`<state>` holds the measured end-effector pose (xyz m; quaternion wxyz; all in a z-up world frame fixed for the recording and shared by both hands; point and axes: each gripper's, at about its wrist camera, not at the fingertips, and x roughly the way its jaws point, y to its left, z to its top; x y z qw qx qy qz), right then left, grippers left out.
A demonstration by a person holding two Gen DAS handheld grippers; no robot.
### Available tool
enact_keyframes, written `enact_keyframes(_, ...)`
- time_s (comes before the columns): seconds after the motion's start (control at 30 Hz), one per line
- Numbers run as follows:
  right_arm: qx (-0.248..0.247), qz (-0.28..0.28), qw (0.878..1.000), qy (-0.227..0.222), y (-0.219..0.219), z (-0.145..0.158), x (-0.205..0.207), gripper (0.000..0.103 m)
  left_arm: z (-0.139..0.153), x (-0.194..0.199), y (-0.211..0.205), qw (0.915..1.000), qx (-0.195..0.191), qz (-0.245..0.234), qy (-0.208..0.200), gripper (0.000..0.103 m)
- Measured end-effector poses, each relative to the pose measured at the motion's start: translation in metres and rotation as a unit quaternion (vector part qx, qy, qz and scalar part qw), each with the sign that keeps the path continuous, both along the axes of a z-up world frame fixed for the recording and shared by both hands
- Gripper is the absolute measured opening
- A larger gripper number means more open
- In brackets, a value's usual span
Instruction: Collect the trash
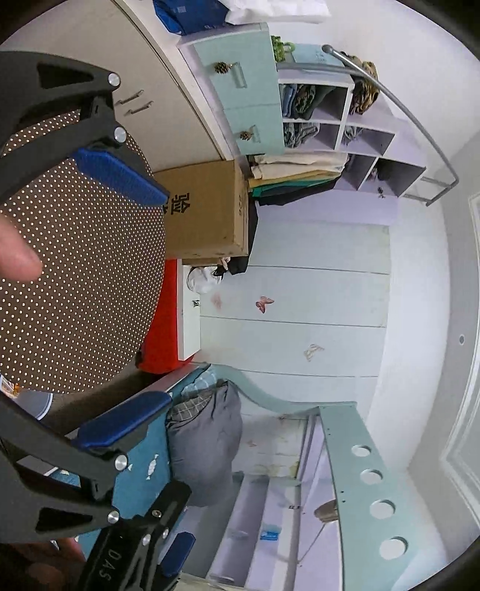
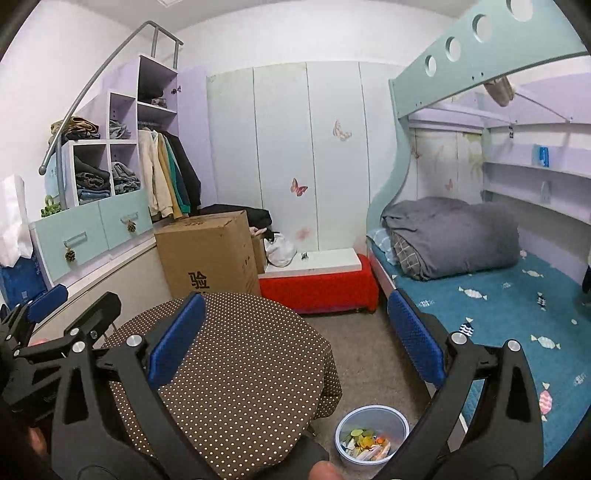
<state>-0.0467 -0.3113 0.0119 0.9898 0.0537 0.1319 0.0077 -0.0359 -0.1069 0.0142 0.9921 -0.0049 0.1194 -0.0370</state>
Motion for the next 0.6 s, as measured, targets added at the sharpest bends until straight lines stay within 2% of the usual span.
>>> enact_keyframes(0.27, -0.018, -0.004, 1.000, -0.022, 0.009, 0.009, -0.023, 0.097, 0.005, -0.030, 0.007, 0.9999, -0.013, 0.001, -0.010, 0.098)
enact_keyframes(0.6, -0.022, 0.005, 0.999, -0.035, 0.019, 0.012, -0.037, 0.097, 0.005, -0.045, 0.009, 0.9997, -0.018, -0.001, -0.018, 0.099)
